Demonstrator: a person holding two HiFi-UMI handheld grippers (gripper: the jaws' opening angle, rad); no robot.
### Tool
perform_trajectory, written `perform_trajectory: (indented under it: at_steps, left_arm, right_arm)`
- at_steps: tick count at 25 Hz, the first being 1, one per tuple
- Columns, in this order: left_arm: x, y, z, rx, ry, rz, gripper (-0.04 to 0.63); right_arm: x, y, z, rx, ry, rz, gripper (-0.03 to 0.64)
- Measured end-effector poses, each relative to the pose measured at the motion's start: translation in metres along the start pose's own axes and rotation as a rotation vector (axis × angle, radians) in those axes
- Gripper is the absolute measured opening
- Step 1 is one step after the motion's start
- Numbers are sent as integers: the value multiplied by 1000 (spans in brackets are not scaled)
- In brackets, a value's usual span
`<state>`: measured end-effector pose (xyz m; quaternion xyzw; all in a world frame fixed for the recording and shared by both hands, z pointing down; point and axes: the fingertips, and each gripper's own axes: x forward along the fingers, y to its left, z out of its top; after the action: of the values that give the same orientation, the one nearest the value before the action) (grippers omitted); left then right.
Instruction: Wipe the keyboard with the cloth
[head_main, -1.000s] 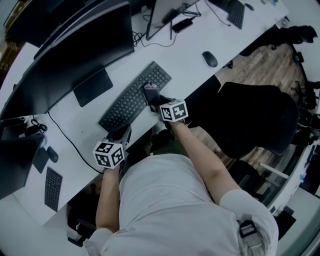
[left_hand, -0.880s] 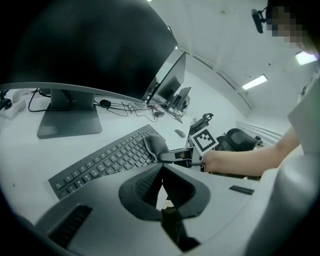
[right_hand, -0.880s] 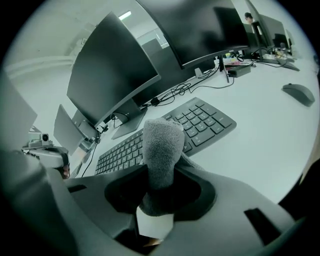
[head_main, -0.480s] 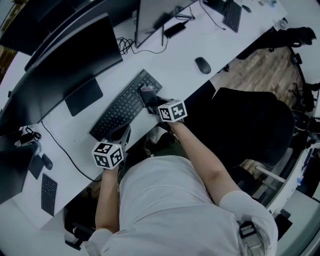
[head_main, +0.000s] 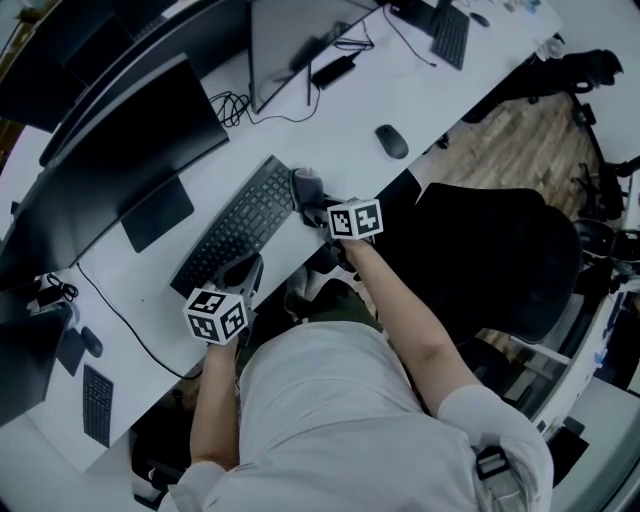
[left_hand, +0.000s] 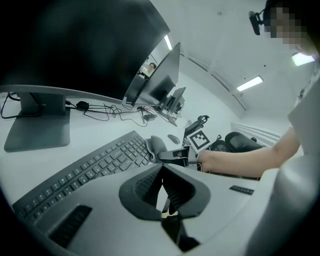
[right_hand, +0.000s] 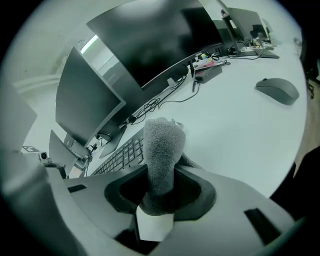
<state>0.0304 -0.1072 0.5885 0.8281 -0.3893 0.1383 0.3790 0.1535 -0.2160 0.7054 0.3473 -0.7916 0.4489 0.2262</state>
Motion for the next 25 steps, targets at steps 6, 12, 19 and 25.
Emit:
perform_trajectory:
  at_steps: [6, 12, 19, 25]
  left_arm:
    - [1, -13, 20, 38, -29, -52, 2]
    - [-8, -32, 58, 101, -95, -123, 2]
    - [-27, -67, 99, 226, -150, -203, 2]
    - [-51, -101, 126, 351, -192, -262, 2]
  right_arm:
    - [-29, -6, -2, 52, -82, -40, 146]
    - [-89, 21, 11, 77, -277, -74, 144]
    - [-179, 74, 17, 48, -483, -119, 144]
    - [-242, 120, 10, -39, -619, -183, 144]
